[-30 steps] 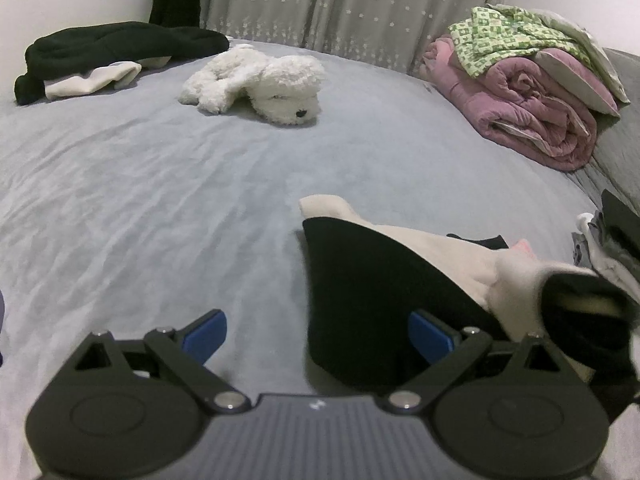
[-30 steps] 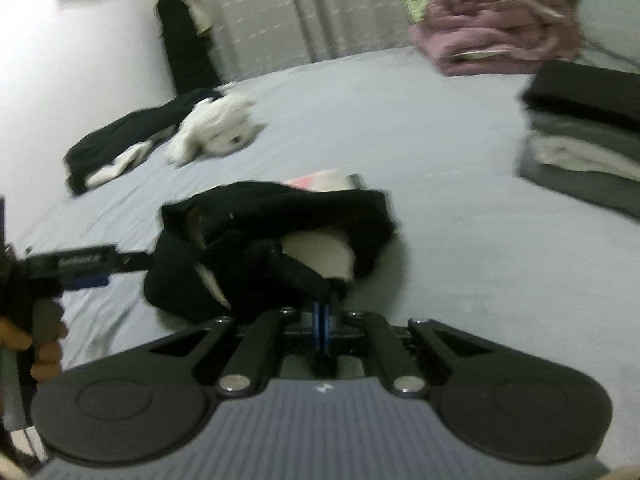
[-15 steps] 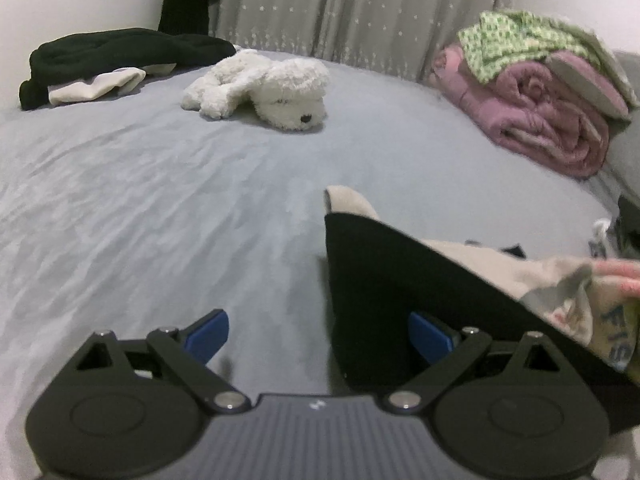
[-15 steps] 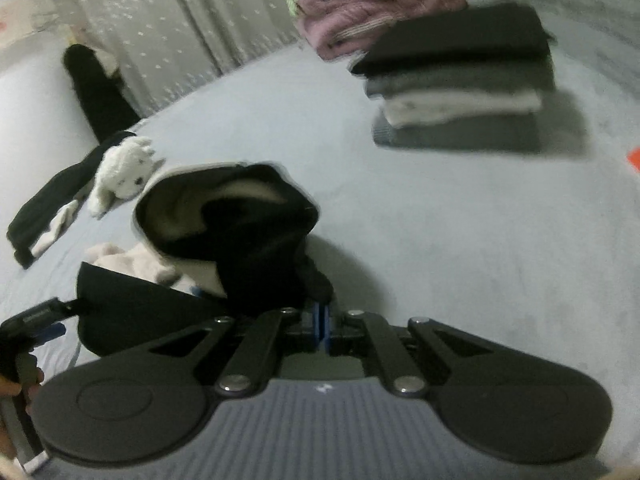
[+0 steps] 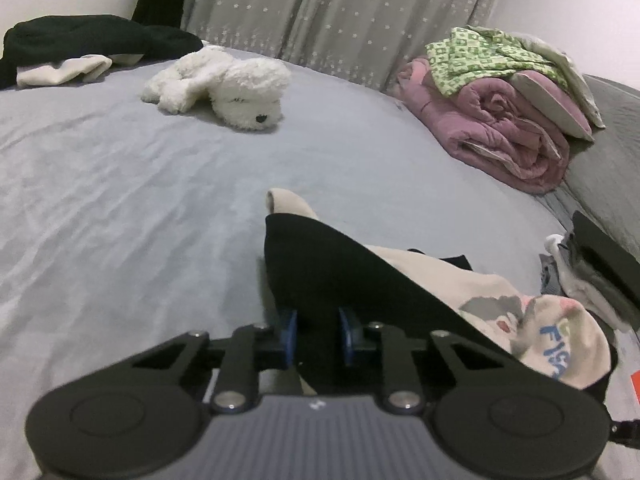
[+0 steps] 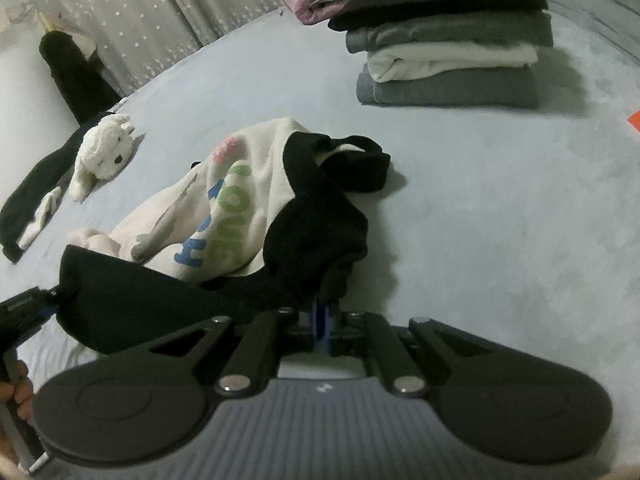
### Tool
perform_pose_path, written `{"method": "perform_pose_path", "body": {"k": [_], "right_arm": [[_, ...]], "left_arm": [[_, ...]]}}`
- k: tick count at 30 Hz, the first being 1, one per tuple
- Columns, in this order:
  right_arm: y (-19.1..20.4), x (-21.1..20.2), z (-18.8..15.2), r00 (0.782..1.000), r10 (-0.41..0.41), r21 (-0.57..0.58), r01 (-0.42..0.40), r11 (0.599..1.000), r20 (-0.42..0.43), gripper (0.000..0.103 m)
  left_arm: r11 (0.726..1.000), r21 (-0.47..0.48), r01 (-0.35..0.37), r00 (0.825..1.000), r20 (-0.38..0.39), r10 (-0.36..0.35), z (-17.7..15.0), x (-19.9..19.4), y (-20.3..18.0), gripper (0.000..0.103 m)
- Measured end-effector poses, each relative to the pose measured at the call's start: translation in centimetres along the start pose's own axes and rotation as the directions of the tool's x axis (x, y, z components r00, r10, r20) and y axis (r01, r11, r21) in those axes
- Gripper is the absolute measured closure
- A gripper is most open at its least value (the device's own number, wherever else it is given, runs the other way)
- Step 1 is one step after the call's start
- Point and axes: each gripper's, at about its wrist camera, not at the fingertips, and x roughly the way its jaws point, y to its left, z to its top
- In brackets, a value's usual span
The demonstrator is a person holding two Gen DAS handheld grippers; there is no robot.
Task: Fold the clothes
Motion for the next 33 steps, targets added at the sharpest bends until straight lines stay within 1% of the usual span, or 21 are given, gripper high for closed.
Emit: {"method": "perform_pose_path", "body": {"k": [1,3,4,5,6,7,11,13,16,20,25,29,33], "right_arm": [[0.1,-0.1,0.1,1.0,-0.006,-0.004,0.006,1.0,0.003,0.089],[0.4,-0.3,0.3,1.0,-0.027,-0.015,0.027,1.0,0.014,0.084],[0.5,-0.4,0.4,0.999,-0.038,-0.019,0.039,0.999,0.022,0.076],[0.6,-0.7,0.5,0.998,-0.049,-0.022,0.05,0.999,0.036,0.07],[0.6,-1.0,0.5,0.997,-0.055,-0.022,0.057,0.998,0.052,0.06],[0.7,-1.3,0.6,0.996,-0.057,-0.021,0.058,0.998,0.068,0.056],[1.1,-2.4,0.7,0.996,-0.021,-0.016,0.022,1.0,0.089,0.055],[1.6,-2.7,0.6,0.997,0.018,-0.009,-0.018,1.0,0.081,0.054],[2.7,-2.9,0.3,0.994,0.101,-0.002,-0.101,0.995,0.049,0.054],[4.7,-2.8,-0.3,0.979,0.202,-0.003,-0.202,0.979,-0.005,0.051],[6.4,-2.5,-0.8,0.956,0.287,0.008,-0.287,0.958,-0.053,0.051],[7.4,-2.1,-1.1,0.941,0.329,0.023,-0.329,0.944,-0.08,0.051],[8.2,-1.4,-1.3,0.935,0.338,0.028,-0.337,0.941,-0.105,0.051]], "left_arm": [[1.0,0.005,0.003,1.0,0.0,-0.003,0.0,-0.3,-0.1,0.083],[1.0,0.014,0.008,1.0,0.001,-0.008,-0.1,-1.0,-0.3,0.084],[1.0,0.018,0.011,1.0,0.002,-0.011,-0.2,-1.3,-0.5,0.085],[1.0,0.023,0.014,1.0,0.002,-0.014,-0.2,-1.7,-0.6,0.085],[0.999,0.025,0.023,1.0,0.003,-0.023,-0.3,-2.2,-0.6,0.086],[0.999,0.026,0.034,0.999,0.003,-0.034,-0.3,-2.7,-0.6,0.086],[0.997,0.033,0.074,0.997,0.006,-0.074,-0.7,-4.7,-0.8,0.087],[0.994,0.043,0.103,0.995,0.005,-0.103,-1.0,-5.9,-1.1,0.087],[0.987,0.063,0.146,0.989,-0.001,-0.147,-1.4,-7.4,-1.6,0.087],[0.974,0.098,0.206,0.979,-0.029,-0.204,-2.2,-8.9,-2.5,0.088],[0.95,0.14,0.28,0.96,-0.065,-0.274,-3.2,-10.8,-3.6,0.088],[0.932,0.156,0.328,0.939,-0.158,-0.305,-4.9,-10.3,-4.2,0.088],[0.915,0.164,0.368,0.913,-0.251,-0.322,-6.7,-9.4,-4.7,0.088]]}}
